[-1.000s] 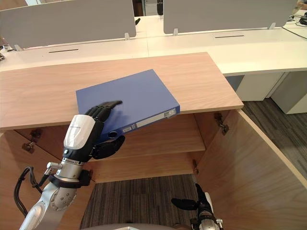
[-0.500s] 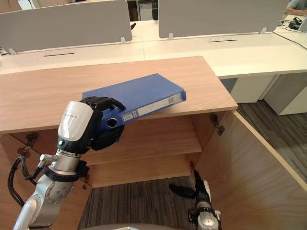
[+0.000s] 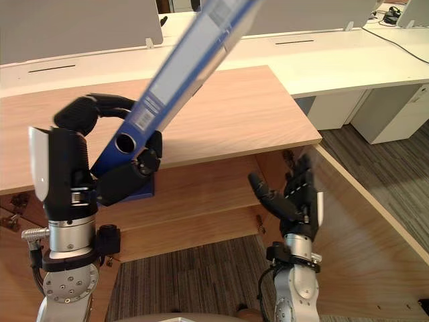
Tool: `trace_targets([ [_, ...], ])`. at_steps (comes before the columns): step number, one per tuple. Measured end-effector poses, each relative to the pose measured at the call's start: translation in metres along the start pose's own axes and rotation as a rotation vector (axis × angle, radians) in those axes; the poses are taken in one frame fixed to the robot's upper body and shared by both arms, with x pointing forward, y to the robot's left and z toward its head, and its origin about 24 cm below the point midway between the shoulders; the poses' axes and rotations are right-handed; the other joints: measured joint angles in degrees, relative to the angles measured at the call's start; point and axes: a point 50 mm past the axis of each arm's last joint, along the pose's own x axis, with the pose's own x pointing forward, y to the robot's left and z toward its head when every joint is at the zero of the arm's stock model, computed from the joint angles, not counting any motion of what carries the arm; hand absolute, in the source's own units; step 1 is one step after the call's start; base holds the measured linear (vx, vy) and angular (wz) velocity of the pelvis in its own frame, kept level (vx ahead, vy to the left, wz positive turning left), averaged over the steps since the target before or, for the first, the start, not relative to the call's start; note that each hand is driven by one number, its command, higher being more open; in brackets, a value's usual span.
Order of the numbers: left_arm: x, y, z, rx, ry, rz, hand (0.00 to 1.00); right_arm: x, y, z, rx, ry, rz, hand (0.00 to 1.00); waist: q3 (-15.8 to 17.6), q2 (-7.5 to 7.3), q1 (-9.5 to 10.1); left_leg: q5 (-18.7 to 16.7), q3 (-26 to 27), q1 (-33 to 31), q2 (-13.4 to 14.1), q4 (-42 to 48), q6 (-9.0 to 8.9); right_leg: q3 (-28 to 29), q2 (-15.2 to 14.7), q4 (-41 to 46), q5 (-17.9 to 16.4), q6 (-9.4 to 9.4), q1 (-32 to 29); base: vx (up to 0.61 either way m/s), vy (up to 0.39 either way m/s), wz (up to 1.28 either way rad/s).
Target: Walk over to the cabinet, pick up the folder, carry it to the office cabinet, place the folder inside the office cabinet, then close the office cabinet door
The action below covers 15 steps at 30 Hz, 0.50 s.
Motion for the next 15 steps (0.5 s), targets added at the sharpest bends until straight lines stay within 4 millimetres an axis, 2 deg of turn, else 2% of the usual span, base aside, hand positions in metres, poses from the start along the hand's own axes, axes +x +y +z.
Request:
trace_targets([
  [2,0.001,0.005,0.003,-0.171,0.019,0.055,0.00,0.002,0.003,0.015,0.045,-0.068,0.029,1.00,0.06,0.02,-0.63,-0.30,0.43,0.18,-0.04,0.11,0.05,0.51,-0.02,0.00,0.07,0.12,-0.01,0.01,-0.004,-0.10],
  [6,0.001,0.006,0.002,-0.429,0.045,0.067,0.00,0.005,0.005,0.032,0.086,-0.152,0.050,1.00,0.07,0.04,-0.74,-1.10,1.07,0.20,-0.03,1.03,0.00,1.21,-0.10,0.01,0.23,0.39,0.01,-0.01,-0.007,-0.10],
  [10,0.001,0.002,0.001,-0.634,0.063,0.010,0.00,0.016,0.013,0.044,0.096,-0.209,0.124,1.00,0.10,0.08,-0.82,-1.13,1.53,0.26,-0.08,1.23,0.03,1.78,-0.15,0.01,0.44,0.75,-0.08,-0.03,-0.013,-0.06],
  [15,-0.006,-0.016,-0.011,-0.916,0.142,-0.181,0.00,0.040,0.032,0.053,0.057,-0.264,0.310,1.00,0.14,0.18,-0.66,-1.12,1.34,-0.09,-0.13,1.83,0.07,1.78,-0.29,0.00,0.65,1.11,-0.06,-0.05,-0.021,0.01],
])
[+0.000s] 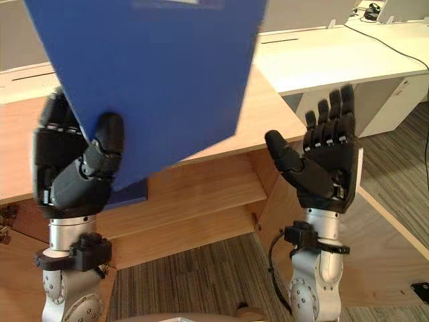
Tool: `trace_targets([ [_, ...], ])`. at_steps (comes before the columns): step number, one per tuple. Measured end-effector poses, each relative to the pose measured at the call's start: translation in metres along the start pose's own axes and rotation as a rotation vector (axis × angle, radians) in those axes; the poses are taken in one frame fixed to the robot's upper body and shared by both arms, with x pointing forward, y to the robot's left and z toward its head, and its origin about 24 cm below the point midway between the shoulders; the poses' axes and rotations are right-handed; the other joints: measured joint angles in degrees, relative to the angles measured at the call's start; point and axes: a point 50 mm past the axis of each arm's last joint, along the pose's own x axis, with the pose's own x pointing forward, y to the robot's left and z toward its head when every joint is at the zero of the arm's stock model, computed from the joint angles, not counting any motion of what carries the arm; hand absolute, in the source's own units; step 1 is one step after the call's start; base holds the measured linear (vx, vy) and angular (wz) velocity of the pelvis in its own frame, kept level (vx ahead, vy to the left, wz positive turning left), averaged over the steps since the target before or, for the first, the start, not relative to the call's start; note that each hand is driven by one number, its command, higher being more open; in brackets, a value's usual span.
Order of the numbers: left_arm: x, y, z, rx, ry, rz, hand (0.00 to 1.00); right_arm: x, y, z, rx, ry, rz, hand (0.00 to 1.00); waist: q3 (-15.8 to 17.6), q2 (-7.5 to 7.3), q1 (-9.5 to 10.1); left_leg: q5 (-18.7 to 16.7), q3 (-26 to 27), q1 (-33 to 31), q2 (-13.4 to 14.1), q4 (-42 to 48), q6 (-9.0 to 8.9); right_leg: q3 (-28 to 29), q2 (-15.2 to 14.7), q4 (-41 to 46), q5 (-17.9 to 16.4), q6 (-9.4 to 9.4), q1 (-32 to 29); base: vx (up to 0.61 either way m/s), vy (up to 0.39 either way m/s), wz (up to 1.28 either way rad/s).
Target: Walk over to the cabinet, pick up the folder, carry it to the office cabinet, place the folder inside the office cabinet, then close the office cabinet door
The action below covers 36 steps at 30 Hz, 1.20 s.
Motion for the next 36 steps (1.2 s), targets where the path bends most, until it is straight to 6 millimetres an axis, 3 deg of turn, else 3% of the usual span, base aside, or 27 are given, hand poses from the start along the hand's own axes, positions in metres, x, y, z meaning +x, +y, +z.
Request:
trace_targets([
  [6,-0.011,0.009,-0.031,-0.160,0.207,-0.056,0.00,0.011,-0.012,-0.019,-0.011,0.093,0.074,1.00,0.11,0.33,0.24,0.59,-1.79,-1.00,-0.59,0.01,0.72,-1.72,-0.67,-0.22,0.21,0.35,0.15,-0.04,-0.020,0.16],
  [7,-0.013,0.012,-0.034,-0.181,0.227,-0.044,0.00,0.011,-0.015,-0.021,-0.017,0.112,0.080,0.00,0.16,0.43,0.26,0.76,-2.18,-1.15,-0.73,-0.10,0.81,-2.19,-0.81,-0.24,0.26,0.44,0.15,-0.02,-0.012,0.20],
  [13,-0.026,0.024,-0.042,-0.218,0.323,-0.012,0.00,0.013,-0.026,-0.029,-0.041,0.201,0.163,0.00,0.15,0.46,1.48,1.54,-4.42,-2.06,-1.05,-0.73,1.08,-4.25,-1.19,-0.26,0.35,0.59,0.17,-0.02,-0.017,0.19],
  [24,-0.035,0.043,-0.033,-0.071,0.291,0.052,0.00,0.010,-0.014,-0.042,0.093,0.245,0.236,0.00,0.12,0.45,2.44,3.02,-6.79,-3.10,-1.69,-2.04,1.53,-6.38,-1.82,-0.46,0.46,0.78,0.02,-0.03,-0.013,0.12],
  [25,-0.035,0.043,-0.034,-0.057,0.293,0.062,1.00,0.009,-0.012,-0.043,0.106,0.242,0.230,0.00,0.12,0.44,2.57,3.07,-6.84,-3.14,-1.70,-2.04,1.54,-6.42,-1.83,-0.46,0.46,0.78,0.00,-0.03,-0.010,0.02],
  [33,-0.036,0.048,-0.035,0.198,0.289,0.170,1.00,0.006,0.004,-0.051,0.190,0.229,0.195,0.00,-0.58,0.41,3.34,3.64,-7.95,-3.87,-1.73,-2.05,1.51,-7.46,-1.82,-0.46,0.47,0.79,-0.04,-0.03,-0.017,0.08],
  [36,-0.039,0.059,-0.030,0.325,0.240,0.316,1.00,0.006,0.006,-0.052,0.183,0.220,0.169,0.00,-0.76,0.34,3.40,3.88,-8.33,-4.09,-1.71,-2.06,1.47,-7.73,-1.82,-0.45,0.48,0.78,-0.04,-0.04,-0.014,0.06],
])
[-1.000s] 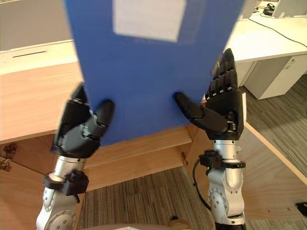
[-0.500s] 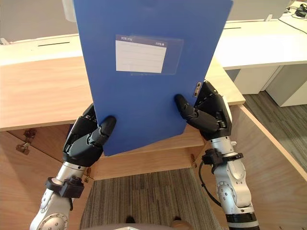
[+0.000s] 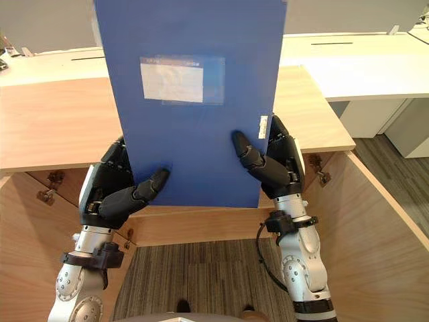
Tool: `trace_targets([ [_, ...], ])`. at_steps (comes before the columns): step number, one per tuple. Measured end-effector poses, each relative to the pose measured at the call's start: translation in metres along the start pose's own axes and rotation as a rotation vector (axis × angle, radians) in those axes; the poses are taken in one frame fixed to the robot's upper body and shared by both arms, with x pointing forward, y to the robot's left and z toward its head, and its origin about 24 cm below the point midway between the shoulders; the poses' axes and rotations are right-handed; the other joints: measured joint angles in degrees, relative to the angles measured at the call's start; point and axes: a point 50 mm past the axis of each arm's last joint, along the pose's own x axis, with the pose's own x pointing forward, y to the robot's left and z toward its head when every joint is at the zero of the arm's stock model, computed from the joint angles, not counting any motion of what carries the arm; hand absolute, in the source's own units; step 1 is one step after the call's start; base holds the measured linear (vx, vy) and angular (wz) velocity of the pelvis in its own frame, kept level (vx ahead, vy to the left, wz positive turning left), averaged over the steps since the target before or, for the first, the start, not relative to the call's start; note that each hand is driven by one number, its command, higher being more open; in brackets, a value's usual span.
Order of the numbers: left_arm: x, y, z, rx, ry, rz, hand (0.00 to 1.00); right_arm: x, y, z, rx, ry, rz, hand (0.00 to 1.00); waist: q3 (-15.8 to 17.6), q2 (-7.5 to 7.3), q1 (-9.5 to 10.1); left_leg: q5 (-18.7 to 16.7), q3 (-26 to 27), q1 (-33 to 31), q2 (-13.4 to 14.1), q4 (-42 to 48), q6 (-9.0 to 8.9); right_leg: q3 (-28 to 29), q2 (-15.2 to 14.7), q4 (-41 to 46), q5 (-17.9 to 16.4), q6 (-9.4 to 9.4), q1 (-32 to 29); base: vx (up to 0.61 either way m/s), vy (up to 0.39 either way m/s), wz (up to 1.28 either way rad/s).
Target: Walk over to the cabinet, pick up the folder, carry it to the office cabinet, place the folder inside the office cabinet, then close the office cabinet door
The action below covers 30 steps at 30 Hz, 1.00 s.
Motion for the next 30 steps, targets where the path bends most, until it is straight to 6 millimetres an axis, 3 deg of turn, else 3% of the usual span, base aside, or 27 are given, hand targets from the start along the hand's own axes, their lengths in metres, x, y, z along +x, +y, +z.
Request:
trace_targets([
  [4,-0.009,0.031,0.003,0.076,-0.045,0.283,1.00,0.002,0.003,0.013,-0.007,-0.072,-0.031,0.00,-0.07,0.04,0.35,0.27,-0.67,-0.33,0.06,-0.09,-0.03,-0.58,0.01,0.00,0.00,0.00,0.01,-0.03,-0.017,0.09],
  [7,-0.028,0.056,-0.003,0.101,-0.010,0.490,1.00,0.002,0.001,0.028,-0.024,-0.155,-0.056,0.00,-0.75,0.04,0.78,0.45,-1.66,-0.84,0.09,-0.31,-0.03,-1.42,-0.04,-0.01,0.00,0.00,-0.02,-0.02,-0.012,0.15],
  [11,-0.064,0.084,-0.029,0.108,0.142,0.691,1.00,0.001,-0.001,0.030,-0.024,-0.180,-0.085,0.00,-1.81,0.05,1.28,0.56,-2.06,-1.09,0.11,-0.35,-0.05,-1.68,-0.06,-0.09,0.00,-0.01,0.00,-0.01,-0.007,0.06],
  [14,-0.086,0.092,-0.055,0.084,0.282,0.765,1.00,0.002,0.003,0.027,-0.048,-0.162,-0.071,0.00,-1.81,0.04,1.26,0.85,-2.46,-1.59,0.08,-0.39,-0.02,-2.04,-0.15,-0.20,-0.01,-0.01,-0.23,-0.05,-0.009,0.07],
  [18,-0.133,0.096,-0.108,0.074,0.618,0.814,1.00,0.005,0.022,0.009,-0.077,-0.066,0.034,0.00,-1.86,0.03,0.96,1.33,-2.50,-2.33,0.08,-0.41,-0.07,-2.03,-0.04,-0.17,0.06,-0.10,-1.13,-0.04,-0.005,0.00],
  [20,-0.163,0.091,-0.139,0.104,0.887,0.751,1.00,0.004,0.041,-0.016,-0.094,0.058,0.156,0.00,-2.07,-0.33,0.86,1.74,-2.34,-3.19,0.21,-0.40,-0.24,-1.84,0.20,-0.09,0.33,-0.43,-2.14,-0.04,-0.005,-0.05],
  [23,-0.186,0.078,-0.162,0.115,1.098,0.637,1.00,0.001,0.061,-0.056,-0.151,0.240,0.332,0.00,-1.37,-0.45,1.09,2.27,-1.77,-5.28,0.81,0.06,-0.34,-1.16,0.40,0.20,0.99,-0.95,-4.64,-0.05,-0.004,-0.10],
  [24,-0.184,0.074,-0.170,0.127,1.148,0.571,1.00,0.002,0.069,-0.072,-0.194,0.308,0.407,0.00,-0.05,-1.30,1.20,2.28,-1.82,-7.42,1.05,1.79,-0.36,-1.07,0.46,1.38,1.15,-1.14,-6.56,-0.09,0.002,-0.05],
  [25,-0.177,0.075,-0.172,0.126,1.142,0.553,1.00,0.003,0.072,-0.079,-0.224,0.335,0.440,0.00,1.45,-1.18,1.40,2.01,-1.85,-8.77,1.19,3.10,-0.48,-1.00,0.54,2.21,1.18,-1.22,-7.63,-0.15,-0.014,0.02],
  [26,-0.159,0.077,-0.174,0.150,1.109,0.508,1.00,0.010,0.077,-0.089,-0.294,0.368,0.507,0.00,4.75,-1.40,1.67,0.93,-1.90,-12.31,1.67,7.15,-0.40,-1.01,0.65,4.39,1.05,-1.45,-10.26,-0.17,-0.012,-0.01],
  [30,-0.112,0.075,-0.180,0.190,1.028,0.415,1.00,0.024,0.076,-0.102,-0.513,0.417,0.593,0.00,13.52,1.58,2.62,-3.77,-2.10,-24.44,3.47,21.33,-0.05,-0.02,1.17,13.76,-0.65,-1.96,-20.72,-0.28,0.011,-0.12],
])
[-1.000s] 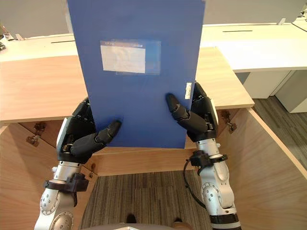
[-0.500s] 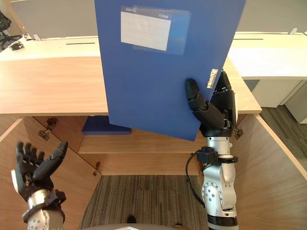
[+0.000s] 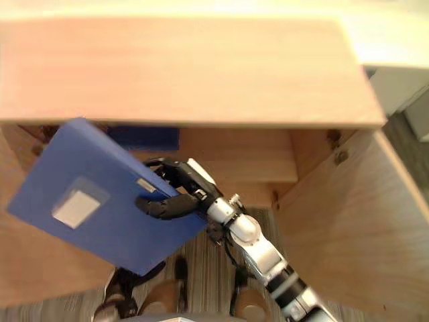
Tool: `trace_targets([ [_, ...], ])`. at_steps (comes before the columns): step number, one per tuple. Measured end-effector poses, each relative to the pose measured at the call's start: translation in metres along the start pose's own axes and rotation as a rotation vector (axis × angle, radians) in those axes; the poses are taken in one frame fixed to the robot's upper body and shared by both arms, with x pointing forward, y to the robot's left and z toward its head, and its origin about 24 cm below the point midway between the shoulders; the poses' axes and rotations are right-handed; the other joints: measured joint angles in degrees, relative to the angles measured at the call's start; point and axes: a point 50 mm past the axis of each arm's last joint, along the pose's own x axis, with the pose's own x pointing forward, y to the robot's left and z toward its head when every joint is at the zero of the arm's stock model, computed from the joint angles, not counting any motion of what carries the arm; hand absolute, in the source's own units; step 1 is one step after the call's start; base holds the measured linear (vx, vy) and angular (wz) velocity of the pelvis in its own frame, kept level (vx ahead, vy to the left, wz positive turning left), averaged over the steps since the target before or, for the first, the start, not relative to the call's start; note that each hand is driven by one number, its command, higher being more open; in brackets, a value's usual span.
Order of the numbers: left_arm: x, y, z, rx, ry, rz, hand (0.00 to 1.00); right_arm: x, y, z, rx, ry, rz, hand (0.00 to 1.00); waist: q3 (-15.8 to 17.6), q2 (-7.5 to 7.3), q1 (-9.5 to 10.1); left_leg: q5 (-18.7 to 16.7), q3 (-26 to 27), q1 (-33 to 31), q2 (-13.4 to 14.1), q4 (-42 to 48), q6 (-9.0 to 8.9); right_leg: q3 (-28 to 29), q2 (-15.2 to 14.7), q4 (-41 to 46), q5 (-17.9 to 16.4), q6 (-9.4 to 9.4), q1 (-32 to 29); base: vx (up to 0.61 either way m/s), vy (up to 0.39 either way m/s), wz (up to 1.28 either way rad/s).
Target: Walk over to the cabinet, pick up the folder, carry it to the office cabinet, place the folder inside the office cabinet, then close the office cabinet door
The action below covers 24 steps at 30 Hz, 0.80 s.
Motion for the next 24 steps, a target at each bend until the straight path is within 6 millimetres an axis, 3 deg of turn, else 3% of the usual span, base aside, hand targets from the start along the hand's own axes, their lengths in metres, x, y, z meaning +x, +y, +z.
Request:
trace_targets([
  [3,0.009,-0.011,0.020,0.065,-0.062,-0.051,1.00,0.003,-0.013,0.003,-0.051,0.006,-0.063,0.00,4.48,1.19,-0.48,-2.05,-0.36,-8.67,0.07,7.40,0.29,0.65,-1.05,9.15,-2.90,0.14,-9.49,-0.21,0.049,-0.02],
  [6,0.013,-0.022,0.034,0.073,-0.111,-0.083,1.00,0.006,-0.030,0.009,-0.034,-0.017,-0.146,0.00,5.30,1.82,-0.36,-3.53,-1.21,-15.70,0.27,13.08,0.54,0.66,-1.82,15.66,-5.02,0.14,-16.58,-0.16,0.023,0.09],
  [9,0.015,-0.033,0.059,0.070,-0.214,-0.114,1.00,0.014,-0.052,0.025,0.088,-0.108,-0.285,0.00,6.42,1.96,0.38,-5.78,-1.48,-22.96,0.56,19.84,1.06,1.02,-2.93,23.91,-8.24,0.28,-24.29,-0.09,-0.006,0.09],
  [12,0.016,-0.045,0.086,0.046,-0.318,-0.142,1.00,0.026,-0.082,0.060,0.204,-0.267,-0.420,0.00,6.97,2.38,0.85,-7.40,-2.59,-31.17,0.91,26.66,0.92,1.01,-3.38,31.12,-10.73,0.12,-32.20,-0.08,-0.014,0.09],
  [13,0.015,-0.054,0.099,0.028,-0.368,-0.159,1.00,0.029,-0.102,0.081,0.238,-0.353,-0.497,0.00,7.21,2.37,1.57,-8.01,-2.90,-34.86,1.14,29.43,0.76,1.24,-3.57,34.22,-11.70,-0.03,-35.79,-0.07,-0.026,0.07],
  [17,0.011,-0.067,0.126,-0.035,-0.473,-0.194,1.00,0.029,-0.151,0.133,0.330,-0.566,-0.687,0.00,8.11,2.39,2.37,-9.06,-3.87,-42.19,1.42,35.42,1.11,1.37,-4.00,40.52,-13.49,-0.49,-42.86,-0.04,-0.049,0.05],
  [20,0.010,-0.068,0.135,-0.066,-0.500,-0.177,1.00,0.024,-0.173,0.150,0.430,-0.647,-0.798,0.00,8.24,2.40,2.66,-9.49,-4.42,-44.66,1.57,37.43,0.98,1.38,-4.06,42.52,-14.27,-0.51,-45.11,0.00,-0.065,0.02],
  [24,0.010,-0.070,0.138,-0.095,-0.508,-0.174,1.00,0.020,-0.195,0.156,0.586,-0.698,-0.916,0.00,8.24,2.40,3.33,-9.73,-4.97,-45.91,1.58,37.96,0.79,0.93,-4.15,43.31,-14.90,-0.68,-46.18,0.01,-0.044,0.04],
])
